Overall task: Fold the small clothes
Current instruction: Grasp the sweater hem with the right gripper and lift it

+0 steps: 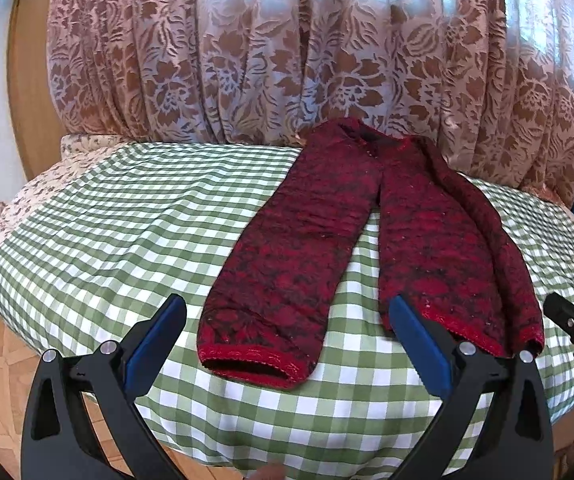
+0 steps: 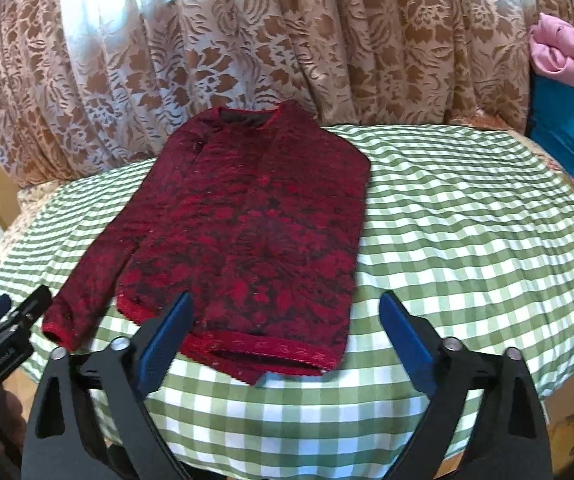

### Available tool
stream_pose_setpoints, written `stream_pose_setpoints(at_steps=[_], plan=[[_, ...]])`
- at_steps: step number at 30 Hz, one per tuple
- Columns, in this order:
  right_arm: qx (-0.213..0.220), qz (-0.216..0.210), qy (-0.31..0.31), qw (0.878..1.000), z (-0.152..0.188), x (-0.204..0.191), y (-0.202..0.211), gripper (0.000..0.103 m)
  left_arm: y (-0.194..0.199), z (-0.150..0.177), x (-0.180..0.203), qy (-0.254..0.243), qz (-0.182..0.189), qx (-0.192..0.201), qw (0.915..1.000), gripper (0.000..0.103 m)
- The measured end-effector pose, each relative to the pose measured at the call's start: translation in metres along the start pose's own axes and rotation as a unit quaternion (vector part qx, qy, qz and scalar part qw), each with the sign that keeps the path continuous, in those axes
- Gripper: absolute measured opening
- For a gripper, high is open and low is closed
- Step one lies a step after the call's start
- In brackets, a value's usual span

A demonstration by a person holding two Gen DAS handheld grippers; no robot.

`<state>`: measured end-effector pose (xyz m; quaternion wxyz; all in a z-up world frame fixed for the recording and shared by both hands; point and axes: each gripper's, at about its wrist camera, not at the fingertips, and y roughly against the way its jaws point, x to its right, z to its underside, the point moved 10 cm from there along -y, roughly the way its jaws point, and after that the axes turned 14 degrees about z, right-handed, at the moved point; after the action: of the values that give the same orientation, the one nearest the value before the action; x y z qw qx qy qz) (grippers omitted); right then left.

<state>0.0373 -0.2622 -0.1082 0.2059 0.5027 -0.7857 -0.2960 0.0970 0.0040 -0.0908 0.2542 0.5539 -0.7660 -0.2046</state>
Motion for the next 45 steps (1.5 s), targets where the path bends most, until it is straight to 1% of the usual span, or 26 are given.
stream_pose_setpoints(at_steps=[6, 7, 8, 9, 11, 14, 17, 19, 21, 24, 25, 26, 29, 31, 32, 34, 35, 37, 38, 39, 40, 41, 42, 43, 44, 45], plan=[[-0.039, -0.018, 0.022, 0.999, 0.009, -0.019, -0.025, 0.065, -0.007, 0.004, -0.001, 0.005, 0.016, -0.020, 0.9996, 0.101], [-0.043, -0.019, 0.036, 0.998, 0.011, -0.024, -0.030, 0.058, -0.009, 0.004, -0.001, 0.008, 0.023, -0.022, 0.9995, 0.101], [-0.053, -0.028, 0.052, 0.997, 0.017, -0.031, -0.035, 0.043, -0.011, 0.006, -0.001, 0.006, 0.026, -0.023, 0.9994, 0.100], [-0.061, -0.032, 0.063, 0.996, 0.020, -0.034, -0.038, 0.037, -0.013, 0.007, 0.000, 0.001, 0.027, -0.026, 0.9993, 0.100], [-0.051, -0.031, 0.078, 0.995, 0.016, -0.035, -0.036, 0.014, -0.015, 0.006, 0.002, -0.011, 0.036, -0.032, 0.9988, 0.097], [-0.021, -0.013, 0.088, 0.996, -0.003, -0.016, -0.024, 0.012, -0.013, 0.000, -0.001, -0.008, 0.040, -0.021, 0.9989, 0.097], [0.033, 0.046, 0.092, 0.994, -0.035, 0.028, -0.012, 0.012, -0.014, -0.001, -0.009, -0.005, 0.034, -0.023, 0.9992, 0.097], [0.059, 0.111, 0.091, 0.988, -0.057, 0.067, -0.016, 0.012, -0.017, 0.001, -0.017, 0.002, 0.021, -0.028, 0.9994, 0.095], [0.072, 0.174, 0.093, 0.978, -0.074, 0.107, -0.029, 0.012, -0.021, 0.003, -0.024, 0.010, 0.015, -0.036, 0.9992, 0.084], [0.068, 0.257, 0.090, 0.960, -0.098, 0.161, -0.062, 0.010, -0.026, 0.007, -0.032, 0.015, 0.013, -0.053, 0.9984, 0.079], [0.065, 0.285, 0.088, 0.952, -0.108, 0.177, -0.072, 0.002, -0.026, 0.008, -0.034, 0.016, 0.014, -0.054, 0.9983, 0.079], [0.058, 0.320, 0.085, 0.942, -0.120, 0.197, -0.087, 0.002, -0.026, 0.009, -0.036, 0.018, 0.012, -0.054, 0.9983, 0.078], [0.034, 0.364, 0.058, 0.929, -0.141, 0.236, -0.115, 0.002, -0.028, 0.010, -0.043, 0.025, 0.006, -0.059, 0.9979, 0.079], [0.007, 0.340, 0.017, 0.940, -0.145, 0.251, -0.127, 0.006, -0.029, 0.011, -0.045, 0.030, 0.006, -0.062, 0.9976, 0.079], [-0.003, 0.323, -0.003, 0.946, -0.143, 0.253, -0.127, 0.015, -0.030, 0.011, -0.046, 0.030, 0.006, -0.063, 0.9975, 0.079], [0.006, 0.272, -0.038, 0.962, -0.141, 0.242, -0.113, 0.065, -0.032, 0.012, -0.045, 0.033, 0.011, -0.063, 0.9974, 0.080], [0.023, 0.227, -0.048, 0.973, -0.137, 0.228, -0.097, 0.069, -0.033, 0.012, -0.044, 0.034, 0.013, -0.063, 0.9973, 0.080], [0.022, 0.139, -0.048, 0.989, -0.118, 0.191, -0.076, 0.069, -0.036, 0.011, -0.042, 0.031, 0.018, -0.065, 0.9972, 0.080], [0.008, 0.095, -0.049, 0.994, -0.106, 0.172, -0.070, 0.069, -0.038, 0.011, -0.040, 0.029, 0.022, -0.067, 0.9971, 0.080], [-0.021, 0.022, -0.051, 0.998, -0.088, 0.143, -0.062, 0.069, -0.038, 0.012, -0.039, 0.028, 0.025, -0.067, 0.9970, 0.080], [-0.059, -0.059, -0.052, 0.995, -0.064, 0.110, -0.053, 0.069, -0.039, 0.012, -0.037, 0.027, 0.031, -0.067, 0.9969, 0.080], [-0.079, -0.098, -0.052, 0.991, -0.050, 0.092, -0.048, 0.069, -0.040, 0.012, -0.035, 0.027, 0.034, -0.067, 0.9968, 0.080], [-0.120, -0.155, -0.045, 0.980, -0.024, 0.060, -0.041, 0.069, -0.040, 0.012, -0.034, 0.026, 0.037, -0.067, 0.9967, 0.080], [-0.152, -0.188, -0.044, 0.969, -0.004, 0.039, -0.037, 0.063, -0.039, 0.012, -0.033, 0.026, 0.042, -0.066, 0.9966, 0.080], [-0.195, -0.224, -0.053, 0.953, 0.021, 0.016, -0.034, 0.059, -0.038, 0.012, -0.033, 0.026, 0.044, -0.064, 0.9966, 0.081], [-0.227, -0.242, -0.057, 0.942, 0.040, -0.002, -0.034, 0.059, -0.037, 0.013, -0.033, 0.028, 0.047, -0.063, 0.9965, 0.082]])
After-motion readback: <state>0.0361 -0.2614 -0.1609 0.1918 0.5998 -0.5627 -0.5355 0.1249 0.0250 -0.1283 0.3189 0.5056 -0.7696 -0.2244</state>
